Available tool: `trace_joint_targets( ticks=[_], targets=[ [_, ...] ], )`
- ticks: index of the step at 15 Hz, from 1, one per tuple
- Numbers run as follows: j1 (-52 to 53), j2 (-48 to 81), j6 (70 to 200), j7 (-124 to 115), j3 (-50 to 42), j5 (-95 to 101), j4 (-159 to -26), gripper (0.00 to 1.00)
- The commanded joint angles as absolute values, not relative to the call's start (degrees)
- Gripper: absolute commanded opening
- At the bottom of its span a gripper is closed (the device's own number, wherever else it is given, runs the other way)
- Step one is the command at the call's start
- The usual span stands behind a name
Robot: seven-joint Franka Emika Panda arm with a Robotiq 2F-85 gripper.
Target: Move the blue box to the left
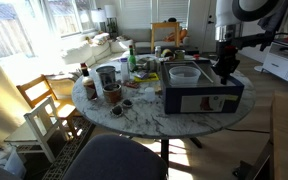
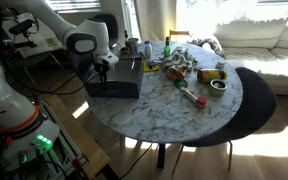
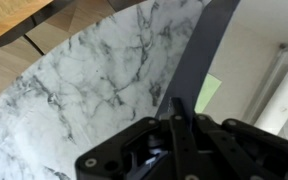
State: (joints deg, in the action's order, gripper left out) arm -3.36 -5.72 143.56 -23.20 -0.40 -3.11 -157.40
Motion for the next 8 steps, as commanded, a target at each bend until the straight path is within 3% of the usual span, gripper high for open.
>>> trace_joint_targets(
  ticks=[1, 2, 3, 8],
  targets=[
    [-2.28, -3.69, 147.08, -21.48, 0.05, -4.49, -157.35, 0.01],
    [-2.26, -3.72, 146.44, -21.54, -0.04, -4.77, -157.31, 0.27],
    [-2.48, -4.13, 145.9, -21.96, -0.16, -4.36, -157.29, 0.28],
    [-2.24, -12.75, 140.05, -14.79, -1.73, -11.02, -157.95, 0.63]
  ],
)
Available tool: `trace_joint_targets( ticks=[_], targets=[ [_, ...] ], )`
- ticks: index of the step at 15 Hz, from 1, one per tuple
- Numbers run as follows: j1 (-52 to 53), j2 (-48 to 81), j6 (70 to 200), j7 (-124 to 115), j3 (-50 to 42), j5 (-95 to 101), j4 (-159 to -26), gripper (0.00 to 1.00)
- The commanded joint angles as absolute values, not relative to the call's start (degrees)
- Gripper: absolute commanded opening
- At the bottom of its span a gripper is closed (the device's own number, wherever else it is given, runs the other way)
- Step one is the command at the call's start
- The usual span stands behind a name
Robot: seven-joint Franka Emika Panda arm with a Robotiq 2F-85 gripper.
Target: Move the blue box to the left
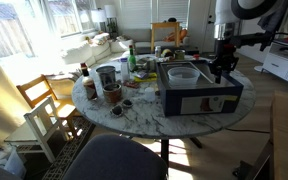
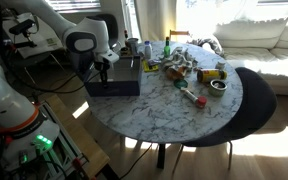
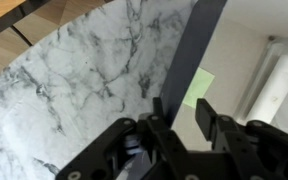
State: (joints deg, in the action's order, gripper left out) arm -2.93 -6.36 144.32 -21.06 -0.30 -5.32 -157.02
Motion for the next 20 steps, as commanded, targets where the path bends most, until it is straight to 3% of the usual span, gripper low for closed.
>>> trace_joint_targets(
  ticks=[1, 5, 9, 16, 20],
  targets=[
    [-2.34, -15.61, 138.94, -12.95, -2.14, -12.09, -159.24, 0.72],
    [-5.3, -24.38, 128.13, -6.69, -5.48, -9.13, -157.76, 0.99],
    [-12.2, -29.69, 121.54, -2.28, -9.63, -1.41, -154.14, 1.0],
    [-22.98, -33.32, 133.65, -8.23, -11.17, 6.74, -148.87, 1.0],
    [-22.34, -33.54, 132.41, -6.71, -11.6, 5.56, -148.28, 1.0]
  ],
)
